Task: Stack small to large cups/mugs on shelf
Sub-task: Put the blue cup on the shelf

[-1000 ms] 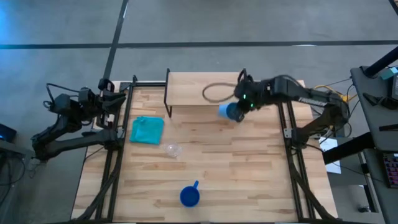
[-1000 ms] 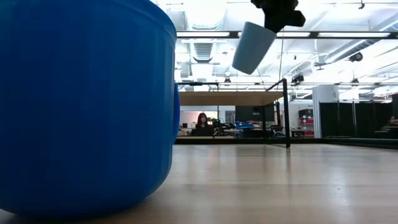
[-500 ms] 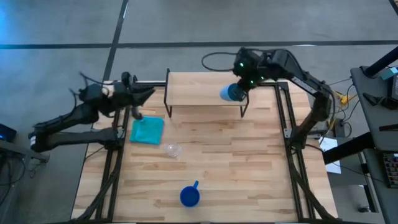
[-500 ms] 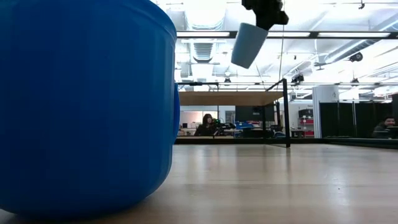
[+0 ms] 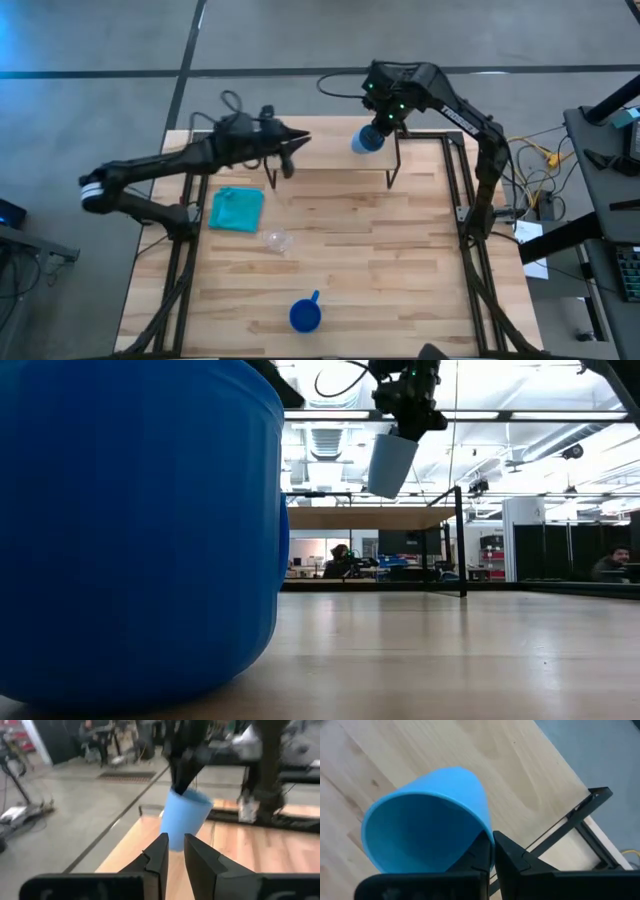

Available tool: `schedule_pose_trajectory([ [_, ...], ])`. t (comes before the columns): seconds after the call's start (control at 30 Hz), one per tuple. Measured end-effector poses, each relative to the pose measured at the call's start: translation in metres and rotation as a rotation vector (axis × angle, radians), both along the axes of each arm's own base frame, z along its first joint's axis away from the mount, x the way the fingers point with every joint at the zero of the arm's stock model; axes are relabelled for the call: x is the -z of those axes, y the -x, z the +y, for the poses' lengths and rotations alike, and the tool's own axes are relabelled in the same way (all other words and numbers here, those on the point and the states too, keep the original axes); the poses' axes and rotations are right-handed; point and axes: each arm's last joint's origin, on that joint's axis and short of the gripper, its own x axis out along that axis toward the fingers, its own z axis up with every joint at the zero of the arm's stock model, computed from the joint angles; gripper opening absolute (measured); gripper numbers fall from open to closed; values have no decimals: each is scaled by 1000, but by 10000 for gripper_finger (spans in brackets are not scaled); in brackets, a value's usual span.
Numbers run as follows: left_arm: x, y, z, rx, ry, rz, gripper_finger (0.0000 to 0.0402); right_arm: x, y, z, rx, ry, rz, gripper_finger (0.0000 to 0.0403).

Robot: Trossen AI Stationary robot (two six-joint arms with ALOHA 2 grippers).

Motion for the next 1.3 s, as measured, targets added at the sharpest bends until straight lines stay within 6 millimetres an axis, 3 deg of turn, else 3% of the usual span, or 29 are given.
schedule_pose_trajectory([
  [0.17, 9, -34, 16, -5, 1, 1, 47, 0, 4, -5, 17, -8, -6, 9],
  [0.33, 36, -66, 30, -4, 38, 81, 47, -5, 8, -4, 20, 0, -20, 9],
  [0.57, 44, -91, 40, -3, 69, 27, 47, -5, 8, -4, 19, 0, -20, 9],
  [1.13, 76, -113, 51, -3, 126, 20, 47, -5, 8, -2, 5, -38, -40, 9],
  [1.3, 75, -113, 51, -1, 122, 9, 47, -5, 8, -2, 9, -38, -42, 9],
])
